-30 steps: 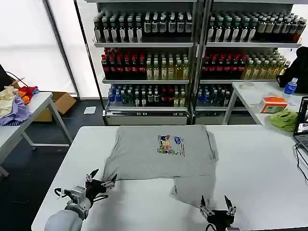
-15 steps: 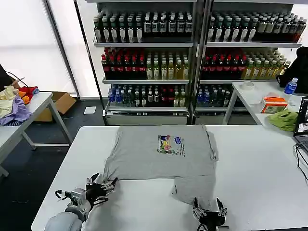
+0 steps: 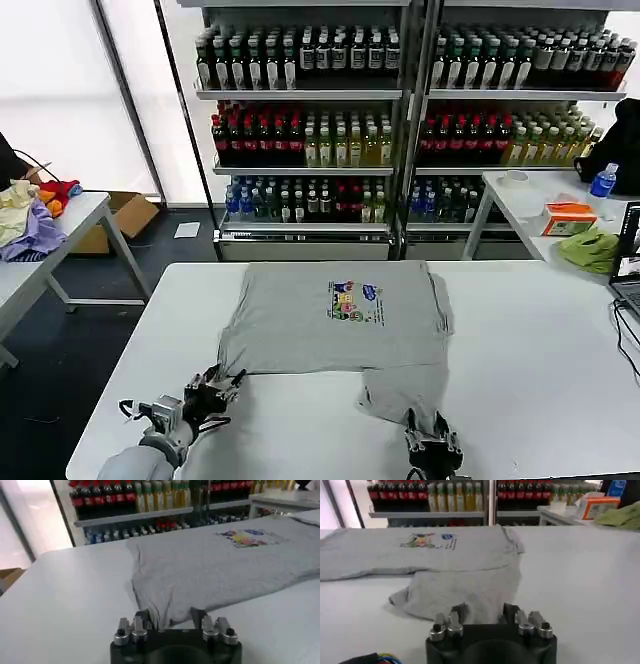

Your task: Fold and organize the clothes.

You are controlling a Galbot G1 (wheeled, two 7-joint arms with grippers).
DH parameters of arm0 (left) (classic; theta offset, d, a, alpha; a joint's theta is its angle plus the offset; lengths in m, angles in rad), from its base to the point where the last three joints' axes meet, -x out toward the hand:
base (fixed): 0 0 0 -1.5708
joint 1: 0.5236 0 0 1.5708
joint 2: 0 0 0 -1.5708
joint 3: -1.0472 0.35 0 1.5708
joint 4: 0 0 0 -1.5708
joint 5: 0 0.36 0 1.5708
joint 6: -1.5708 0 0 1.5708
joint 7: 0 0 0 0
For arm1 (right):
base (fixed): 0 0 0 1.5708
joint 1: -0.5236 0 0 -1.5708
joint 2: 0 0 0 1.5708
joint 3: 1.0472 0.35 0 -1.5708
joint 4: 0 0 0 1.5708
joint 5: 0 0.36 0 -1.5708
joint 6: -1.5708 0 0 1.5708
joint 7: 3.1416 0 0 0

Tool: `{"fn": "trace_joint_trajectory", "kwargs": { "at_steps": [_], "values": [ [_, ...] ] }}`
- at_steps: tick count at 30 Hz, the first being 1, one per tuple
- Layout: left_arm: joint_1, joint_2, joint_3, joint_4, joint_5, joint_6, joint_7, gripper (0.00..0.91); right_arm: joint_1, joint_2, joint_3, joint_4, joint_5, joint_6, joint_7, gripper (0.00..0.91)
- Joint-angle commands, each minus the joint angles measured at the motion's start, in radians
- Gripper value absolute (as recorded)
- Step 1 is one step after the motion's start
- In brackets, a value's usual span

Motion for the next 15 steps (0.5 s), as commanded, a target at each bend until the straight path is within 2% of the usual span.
{"fn": "trace_joint_trajectory", "kwargs": {
  "at_steps": [1, 8, 15],
  "values": [
    [0.007, -0.002, 0.004, -0.005, -0.002, -0.004, -0.003, 0.010, -0.007, 0.002, 0.010, 0.011, -0.007, 0.016, -0.004, 0.000],
    [0.007, -0.010, 0.003, 0.001, -0.008, -0.037, -0.002, 0.010, -0.016, -0.002, 0.050, 0.043, -0.019, 0.046, -0.015, 0.000],
    [-0.002, -0.034, 0.005, -0.013, -0.015, -0.077, -0.018, 0.000, -0.035, 0.016, 0.057, 0.054, -0.062, 0.122, -0.048, 0.000]
  ]
}}
